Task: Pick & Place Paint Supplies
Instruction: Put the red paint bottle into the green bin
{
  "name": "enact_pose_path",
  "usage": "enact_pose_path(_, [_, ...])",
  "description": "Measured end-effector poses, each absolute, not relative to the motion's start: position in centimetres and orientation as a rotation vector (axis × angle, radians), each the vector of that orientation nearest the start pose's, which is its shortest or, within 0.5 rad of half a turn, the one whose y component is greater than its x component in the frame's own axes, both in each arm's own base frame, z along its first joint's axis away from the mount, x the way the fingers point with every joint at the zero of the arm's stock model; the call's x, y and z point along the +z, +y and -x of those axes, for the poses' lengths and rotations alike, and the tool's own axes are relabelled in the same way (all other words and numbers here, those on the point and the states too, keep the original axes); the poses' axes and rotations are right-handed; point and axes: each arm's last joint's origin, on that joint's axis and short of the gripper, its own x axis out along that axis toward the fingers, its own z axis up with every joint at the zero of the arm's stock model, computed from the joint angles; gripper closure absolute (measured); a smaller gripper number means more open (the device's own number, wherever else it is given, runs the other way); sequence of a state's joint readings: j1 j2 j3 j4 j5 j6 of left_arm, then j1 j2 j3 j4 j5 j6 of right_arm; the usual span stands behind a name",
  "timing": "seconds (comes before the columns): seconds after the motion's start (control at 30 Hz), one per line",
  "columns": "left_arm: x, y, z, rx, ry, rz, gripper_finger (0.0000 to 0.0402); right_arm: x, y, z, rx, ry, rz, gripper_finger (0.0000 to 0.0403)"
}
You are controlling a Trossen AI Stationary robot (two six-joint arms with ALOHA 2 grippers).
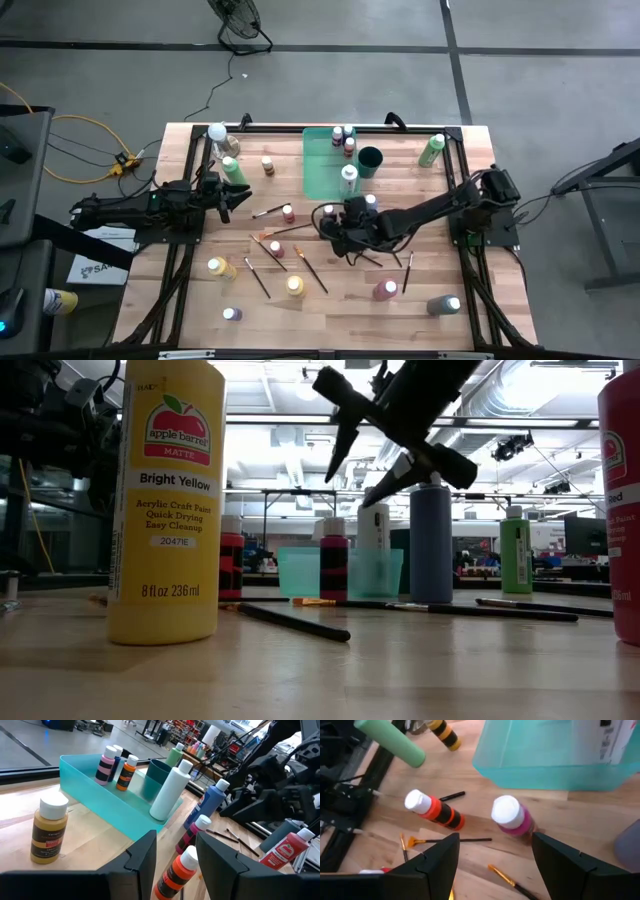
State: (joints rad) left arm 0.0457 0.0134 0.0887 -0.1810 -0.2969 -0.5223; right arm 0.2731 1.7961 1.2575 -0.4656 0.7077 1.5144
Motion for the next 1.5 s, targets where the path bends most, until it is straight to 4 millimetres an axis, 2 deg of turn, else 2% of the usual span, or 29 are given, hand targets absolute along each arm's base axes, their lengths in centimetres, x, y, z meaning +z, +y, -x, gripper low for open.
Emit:
enact_pose_path(0.47, [17.5, 1.3, -9.0, 0.361, 0.014, 0.503, 0.0266, 18.3, 11.9, -36.4, -0.907, 0.320, -0.537, 0.0160])
enact_pose_path(0.6, [17.5, 1.3, -9.0, 0.361, 0.013, 0.504, 0.0266, 17.2, 12.4, -36.8, -0.900, 0.324, -0.414, 0.0160])
enact_pose_path(0.77, [17.5, 1.3, -9.0, 0.361, 0.013, 0.503, 0.0266, 16.2, 12.7, -37.1, -0.897, 0.336, -0.380, 0.0160])
enact_pose_path(1.1, [17.5, 1.3, -9.0, 0.362, 0.013, 0.503, 0.0266, 15.9, 11.4, -37.1, -0.951, 0.348, -0.349, 0.0160])
enact_pose_path(1.5, [17.5, 1.3, -9.0, 0.361, 0.013, 0.504, 0.0266, 15.9, 8.4, -37.9, -1.025, 0.342, -0.368, 0.0160])
